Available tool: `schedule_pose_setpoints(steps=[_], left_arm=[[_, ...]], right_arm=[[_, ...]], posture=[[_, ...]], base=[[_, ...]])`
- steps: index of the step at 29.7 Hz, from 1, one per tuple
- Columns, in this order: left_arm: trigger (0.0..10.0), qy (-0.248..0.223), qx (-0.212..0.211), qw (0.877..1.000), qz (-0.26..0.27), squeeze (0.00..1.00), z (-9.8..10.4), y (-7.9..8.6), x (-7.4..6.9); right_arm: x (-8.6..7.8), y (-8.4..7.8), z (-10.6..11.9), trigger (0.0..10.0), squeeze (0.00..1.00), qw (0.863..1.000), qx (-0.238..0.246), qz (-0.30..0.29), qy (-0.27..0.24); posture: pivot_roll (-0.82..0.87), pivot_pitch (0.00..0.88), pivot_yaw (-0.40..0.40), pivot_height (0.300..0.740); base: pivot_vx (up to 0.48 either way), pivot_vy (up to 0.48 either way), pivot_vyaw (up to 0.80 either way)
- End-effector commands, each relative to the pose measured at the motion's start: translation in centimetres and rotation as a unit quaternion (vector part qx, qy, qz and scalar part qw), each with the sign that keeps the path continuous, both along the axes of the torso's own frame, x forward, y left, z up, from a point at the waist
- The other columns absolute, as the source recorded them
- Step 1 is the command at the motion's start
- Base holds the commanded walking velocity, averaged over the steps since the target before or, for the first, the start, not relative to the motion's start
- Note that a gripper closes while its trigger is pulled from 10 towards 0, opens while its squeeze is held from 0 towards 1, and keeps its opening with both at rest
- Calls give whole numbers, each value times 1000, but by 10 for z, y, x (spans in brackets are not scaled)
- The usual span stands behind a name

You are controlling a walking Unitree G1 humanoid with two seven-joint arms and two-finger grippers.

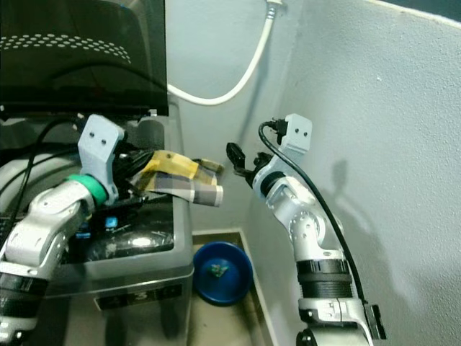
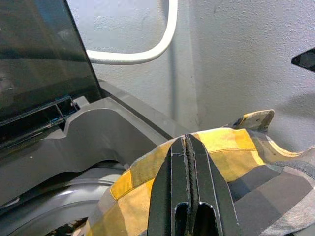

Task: Clothes washing

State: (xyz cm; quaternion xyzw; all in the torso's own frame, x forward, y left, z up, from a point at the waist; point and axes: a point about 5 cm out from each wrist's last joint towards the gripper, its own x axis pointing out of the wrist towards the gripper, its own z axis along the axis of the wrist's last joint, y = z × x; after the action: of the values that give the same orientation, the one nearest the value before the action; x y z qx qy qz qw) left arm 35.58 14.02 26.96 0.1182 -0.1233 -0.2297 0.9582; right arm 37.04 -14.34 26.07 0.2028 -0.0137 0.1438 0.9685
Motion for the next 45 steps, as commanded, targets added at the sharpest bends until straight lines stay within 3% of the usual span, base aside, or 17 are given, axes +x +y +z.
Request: schedule_pose_setpoints(steps=[1, 4, 5, 6, 7, 18, 20, 21, 23, 24, 27, 28, 30, 35, 37, 43, 45], left_arm=[[10000, -8, 0, 1000, -24, 1000, 2, -10, 1], [10000, -19, 0, 999, -38, 1000, 5, -18, 1], [0, -23, -13, 998, -50, 1000, 7, -21, 0], [0, -25, -23, 998, -58, 1000, 8, -22, 0], [0, -25, -28, 998, -54, 0, 8, -22, 1], [0, -32, -29, 998, -39, 0, 7, -17, 3], [0, -31, -2, 999, -35, 0, 4, -16, 1], [10000, -34, 18, 999, -33, 0, 2, -16, -2], [10000, -37, 32, 998, -33, 0, 0, -15, -5], [10000, -52, 105, 993, -10, 0, -3, -8, -14], [10000, -53, 128, 990, 20, 0, -5, 2, -19], [10000, -48, 141, 988, 49, 0, -8, 15, -27], [10000, -43, 144, 986, 66, 0, -10, 24, -32], [10000, -14, 128, 987, 93, 0, -20, 48, -66], [10000, -13, 163, 979, 123, 0, -23, 64, -83], [10000, -42, 167, 967, 187, 0, -16, 80, -92], [10000, -54, 155, 963, 215, 0, -11, 85, -94]], right_arm=[[-4, -2, -1, 10000, 1000, 1000, -4, -3, -1], [-6, -2, -2, 10000, 1000, 1000, -5, -6, -3], [-7, -1, -3, 10000, 1000, 1000, -6, -6, -2], [-8, 0, -3, 10000, 1000, 1000, -6, -6, -1], [-9, 2, -4, 10000, 1000, 1000, -5, -4, 0], [-12, 9, -9, 10000, 1000, 1000, -7, 4, 6], [-13, 15, -10, 10000, 1000, 1000, -12, 21, 8], [-14, 21, -11, 10000, 1000, 999, -16, 40, 9], [-14, 26, -11, 10000, 1000, 998, -18, 52, 11], [-15, 38, -14, 10000, 1000, 997, -23, 79, 14], [-13, 44, -17, 10000, 1000, 996, -25, 86, 19], [-11, 50, -21, 10000, 1000, 995, -26, 92, 26], [-10, 53, -23, 10000, 1000, 995, -26, 94, 30], [-5, 61, -31, 10000, 1000, 992, 23, 101, 66], [-2, 62, -37, 10000, 1000, 991, 40, 99, 85], [0, 68, -46, 10000, 1000, 987, 63, 101, 113], [0, 78, -50, 10000, 1000, 980, 88, 113, 139]], posture=[[32, 39, -5, 740], [30, 38, -1, 740], [28, 38, 0, 740], [28, 38, 0, 740], [29, 39, 0, 740], [29, 37, 1, 740], [26, 34, 3, 740], [24, 31, 5, 740], [24, 31, 5, 740], [24, 26, 5, 740], [31, 24, 2, 740], [45, 23, -7, 740], [45, 23, -7, 740], [87, 23, -44, 740], [96, 25, -57, 740], [99, 26, -69, 740], [95, 29, -69, 740]], base=[[0, 0, 0], [0, 0, 0], [0, 0, 0], [0, 0, 0], [0, 0, 0], [0, 0, 0], [0, 0, 0], [0, 0, 0], [0, 0, 0], [0, 0, 0], [0, 0, 0], [0, 0, 0], [0, 0, 0], [0, 0, 0], [0, 0, 0], [0, 0, 0], [0, 0, 0]])
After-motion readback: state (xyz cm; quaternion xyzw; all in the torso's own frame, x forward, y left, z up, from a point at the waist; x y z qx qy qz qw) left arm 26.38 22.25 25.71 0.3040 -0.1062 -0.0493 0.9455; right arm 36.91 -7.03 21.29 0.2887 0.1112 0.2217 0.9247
